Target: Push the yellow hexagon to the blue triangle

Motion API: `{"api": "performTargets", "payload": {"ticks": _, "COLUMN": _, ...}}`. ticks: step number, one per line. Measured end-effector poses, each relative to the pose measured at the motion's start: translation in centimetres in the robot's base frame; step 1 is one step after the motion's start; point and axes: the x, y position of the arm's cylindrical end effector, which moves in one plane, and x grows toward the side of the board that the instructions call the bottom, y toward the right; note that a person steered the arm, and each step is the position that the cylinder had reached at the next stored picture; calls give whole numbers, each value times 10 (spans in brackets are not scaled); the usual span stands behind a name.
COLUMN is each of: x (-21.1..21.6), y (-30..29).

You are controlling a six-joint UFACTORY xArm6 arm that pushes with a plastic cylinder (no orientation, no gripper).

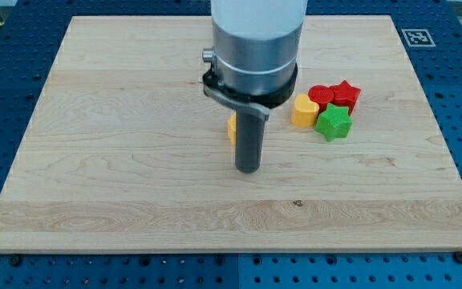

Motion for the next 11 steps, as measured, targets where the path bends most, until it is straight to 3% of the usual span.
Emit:
{"api": "performTargets", "payload": {"ticks": 4, "x": -88, "y": -12}}
{"api": "performTargets", "payload": {"ticks": 7, "x": -101, "y": 10}}
{"api": "performTargets", "payload": {"ticks": 11, "x": -124, "y": -14}}
